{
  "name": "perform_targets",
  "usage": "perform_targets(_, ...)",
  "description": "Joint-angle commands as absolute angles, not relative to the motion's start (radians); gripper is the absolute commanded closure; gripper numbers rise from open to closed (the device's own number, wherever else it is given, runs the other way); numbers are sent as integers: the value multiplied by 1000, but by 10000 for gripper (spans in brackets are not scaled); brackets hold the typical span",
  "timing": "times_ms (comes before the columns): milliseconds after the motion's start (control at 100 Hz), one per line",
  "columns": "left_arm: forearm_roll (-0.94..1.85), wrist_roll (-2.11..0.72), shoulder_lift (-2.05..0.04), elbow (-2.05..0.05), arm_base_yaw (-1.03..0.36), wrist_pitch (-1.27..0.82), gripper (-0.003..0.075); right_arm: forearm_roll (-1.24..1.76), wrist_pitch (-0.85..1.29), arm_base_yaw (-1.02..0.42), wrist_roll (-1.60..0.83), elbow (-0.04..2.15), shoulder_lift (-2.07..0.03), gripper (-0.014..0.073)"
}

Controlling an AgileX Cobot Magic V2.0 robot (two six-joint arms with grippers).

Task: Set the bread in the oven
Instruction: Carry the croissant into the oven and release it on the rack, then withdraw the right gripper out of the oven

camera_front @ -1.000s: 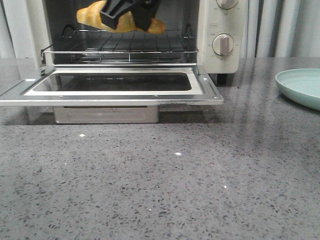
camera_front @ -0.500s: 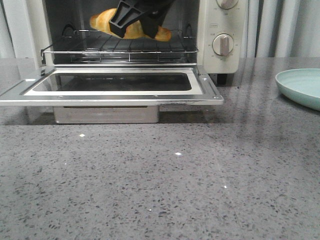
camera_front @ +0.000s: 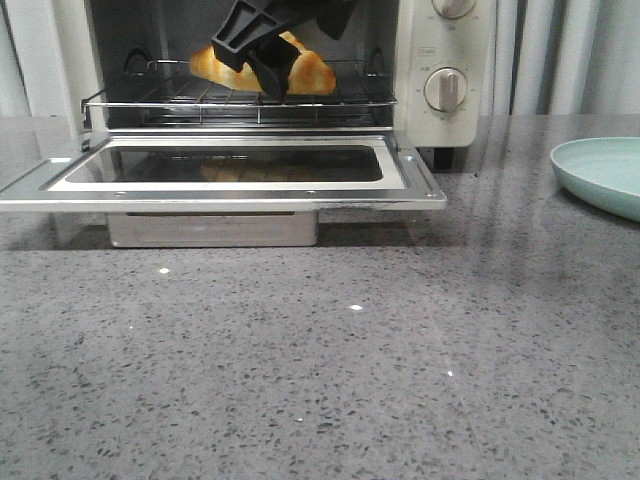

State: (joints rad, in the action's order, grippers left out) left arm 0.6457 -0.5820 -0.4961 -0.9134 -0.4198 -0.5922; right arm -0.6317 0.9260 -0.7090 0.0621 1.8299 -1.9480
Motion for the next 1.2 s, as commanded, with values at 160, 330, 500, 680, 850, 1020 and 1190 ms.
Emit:
perform_targets(160, 678, -574, -500, -942, -417, -537, 742, -669, 930, -728, 115, 1862, -1841, 44)
perform_targets(330, 678, -574, -500, -942, -417, -537, 741, -669, 926, -762, 115, 1862, -1811, 44)
perform_targets(500, 648, -574, -500, -940, -417, -528, 742, -658, 985, -808, 147, 1862, -1782, 51)
perform_targets(680, 571, -558, -484, -888, -417, -484, 742, -573, 1098, -865, 170, 1860, -1715, 282)
perform_targets(850, 319, -316, -400, -792, -417, -403, 742, -568, 1106, -902, 170, 1743, -1536, 636)
perform_targets(1020, -11, -40, -300, -661, -417, -457, 742, -577, 921, -903, 200, 1439, -1212, 652)
perform_targets(1190, -72, 10, -251, -542, -417, -468, 742, -584, 672, -903, 208, 1068, -799, 652)
